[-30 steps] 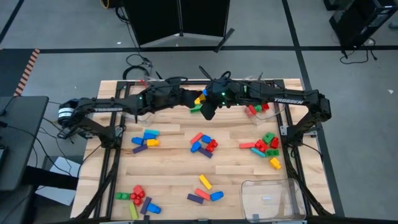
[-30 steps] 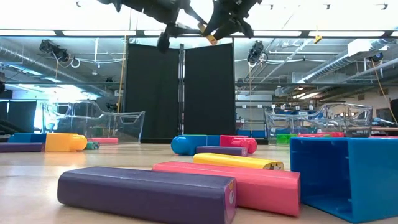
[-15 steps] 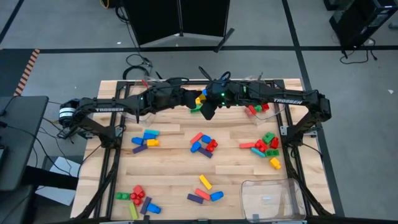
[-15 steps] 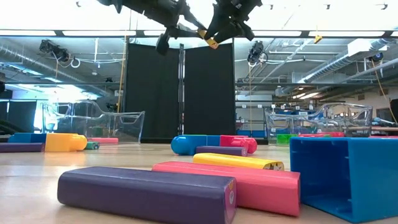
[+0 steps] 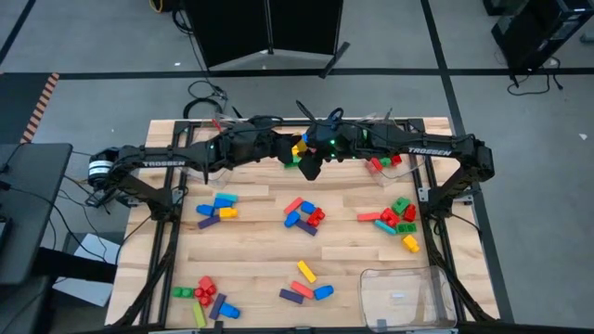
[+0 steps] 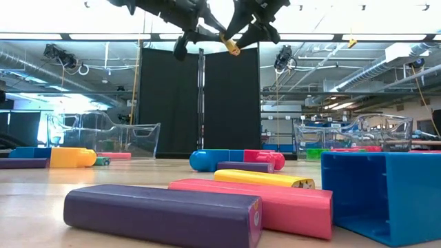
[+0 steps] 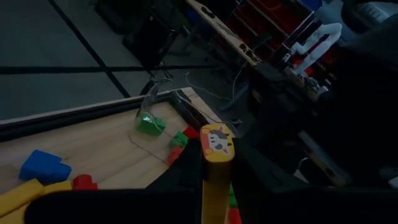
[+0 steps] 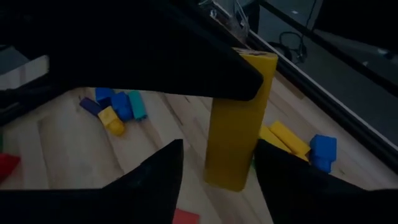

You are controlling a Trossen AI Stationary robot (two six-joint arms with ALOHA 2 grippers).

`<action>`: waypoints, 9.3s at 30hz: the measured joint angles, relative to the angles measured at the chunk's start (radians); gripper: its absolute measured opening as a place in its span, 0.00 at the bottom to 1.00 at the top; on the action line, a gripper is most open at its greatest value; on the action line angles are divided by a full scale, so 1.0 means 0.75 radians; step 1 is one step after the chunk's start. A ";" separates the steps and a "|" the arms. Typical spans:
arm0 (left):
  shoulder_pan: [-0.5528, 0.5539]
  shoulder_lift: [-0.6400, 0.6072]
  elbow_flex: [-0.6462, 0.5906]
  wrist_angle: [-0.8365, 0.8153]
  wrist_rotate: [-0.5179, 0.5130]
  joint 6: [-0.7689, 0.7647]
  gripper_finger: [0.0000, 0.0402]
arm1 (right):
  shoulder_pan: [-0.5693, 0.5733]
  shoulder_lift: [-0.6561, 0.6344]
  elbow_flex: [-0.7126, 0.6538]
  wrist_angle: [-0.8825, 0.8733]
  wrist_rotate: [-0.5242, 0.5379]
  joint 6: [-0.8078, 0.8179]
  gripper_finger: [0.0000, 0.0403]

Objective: Sort blocks by size
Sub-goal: Put the yellow block into the top left transparent bin, then put the yellow 1 stud game piece into the bottom transparent bin

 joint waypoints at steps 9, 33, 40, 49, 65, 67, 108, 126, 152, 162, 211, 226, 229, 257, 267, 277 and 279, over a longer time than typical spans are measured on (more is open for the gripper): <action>0.062 -0.076 -0.001 -0.174 -0.003 0.074 0.15 | -0.049 -0.046 0.001 -0.158 -0.014 -0.020 0.62; 0.972 -0.293 -0.007 -1.295 0.340 0.612 0.15 | 0.017 -0.090 -0.009 -0.340 0.122 0.265 0.57; 1.048 -0.072 -0.007 -1.326 0.355 0.709 0.15 | 0.017 -0.090 -0.009 -0.324 0.173 0.346 0.57; 1.048 0.026 -0.185 -1.162 0.317 0.715 0.15 | 0.033 -0.089 -0.009 -0.318 0.189 0.435 0.56; 1.047 0.024 -0.373 -1.029 0.372 0.646 0.36 | 0.047 -0.089 -0.010 -0.319 0.211 0.427 0.55; 1.046 0.024 -0.373 -1.028 0.379 0.646 0.38 | 0.047 -0.089 -0.010 -0.319 0.211 0.426 0.55; 0.326 -0.734 -0.247 -1.108 0.078 0.331 0.40 | 0.105 -0.088 -0.328 -0.209 0.035 0.324 0.55; -0.553 -0.667 -0.247 -1.102 -0.287 -0.194 0.40 | 0.152 -0.199 -0.565 -0.110 -0.179 0.133 0.55; -0.812 -0.298 -0.226 -1.353 -0.083 0.293 0.40 | 0.150 -0.481 -0.804 -0.016 -0.258 0.046 0.55; -0.788 -0.299 -0.297 -1.585 -0.061 0.066 0.40 | 0.143 -0.481 -0.804 0.059 -0.258 0.056 0.55; -0.517 -0.303 -0.646 -1.195 0.242 0.448 0.61 | 0.129 -0.481 -0.803 0.142 -0.257 0.265 0.55; -0.517 -0.300 -0.582 -1.170 0.354 0.480 0.61 | 0.129 -0.480 -0.803 0.143 -0.256 0.251 0.55; -0.517 -0.300 -0.546 -1.164 0.326 0.524 0.61 | 0.129 -0.480 -0.803 0.142 -0.256 0.250 0.55; -0.517 -0.301 -0.767 -0.942 0.250 0.624 0.60 | 0.129 -0.480 -0.803 0.153 -0.245 0.250 0.55; -0.517 -0.293 -0.835 -0.910 0.250 0.511 0.48 | 0.129 -0.480 -0.803 0.161 -0.244 0.259 0.55; -0.517 -0.290 -0.798 -0.904 0.282 0.502 0.32 | 0.129 -0.480 -0.803 0.161 -0.244 0.260 0.55; -0.517 -0.290 -0.773 -0.891 0.283 0.502 0.32 | 0.129 -0.480 -0.803 0.161 -0.244 0.260 0.55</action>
